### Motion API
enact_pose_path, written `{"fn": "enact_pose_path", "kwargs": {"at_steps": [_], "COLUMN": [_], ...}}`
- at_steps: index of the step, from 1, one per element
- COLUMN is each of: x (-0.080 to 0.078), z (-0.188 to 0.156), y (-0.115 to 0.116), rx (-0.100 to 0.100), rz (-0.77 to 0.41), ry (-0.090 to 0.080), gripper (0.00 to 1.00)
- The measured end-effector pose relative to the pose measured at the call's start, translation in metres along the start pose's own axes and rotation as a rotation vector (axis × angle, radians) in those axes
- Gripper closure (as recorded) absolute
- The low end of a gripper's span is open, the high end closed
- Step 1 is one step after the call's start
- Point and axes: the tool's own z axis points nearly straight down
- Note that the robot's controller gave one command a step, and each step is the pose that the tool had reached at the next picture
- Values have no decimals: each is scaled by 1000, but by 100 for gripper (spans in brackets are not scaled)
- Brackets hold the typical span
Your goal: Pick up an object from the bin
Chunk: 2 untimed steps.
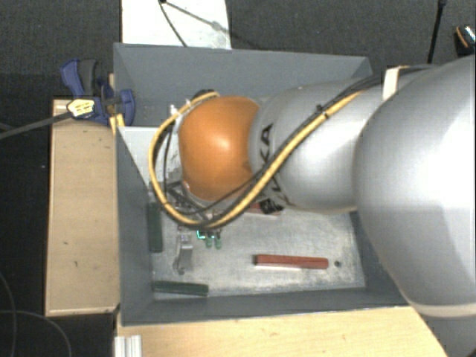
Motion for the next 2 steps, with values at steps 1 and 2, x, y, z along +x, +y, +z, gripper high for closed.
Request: {"fn": "enact_pose_path", "kwargs": {"at_steps": [1,2], "x": [17,31], "z": [83,78], "y": [-68,-118], "rx": [3,-2], "rz": [41,-117], "ry": [0,-11], "gripper": [0,0]}}
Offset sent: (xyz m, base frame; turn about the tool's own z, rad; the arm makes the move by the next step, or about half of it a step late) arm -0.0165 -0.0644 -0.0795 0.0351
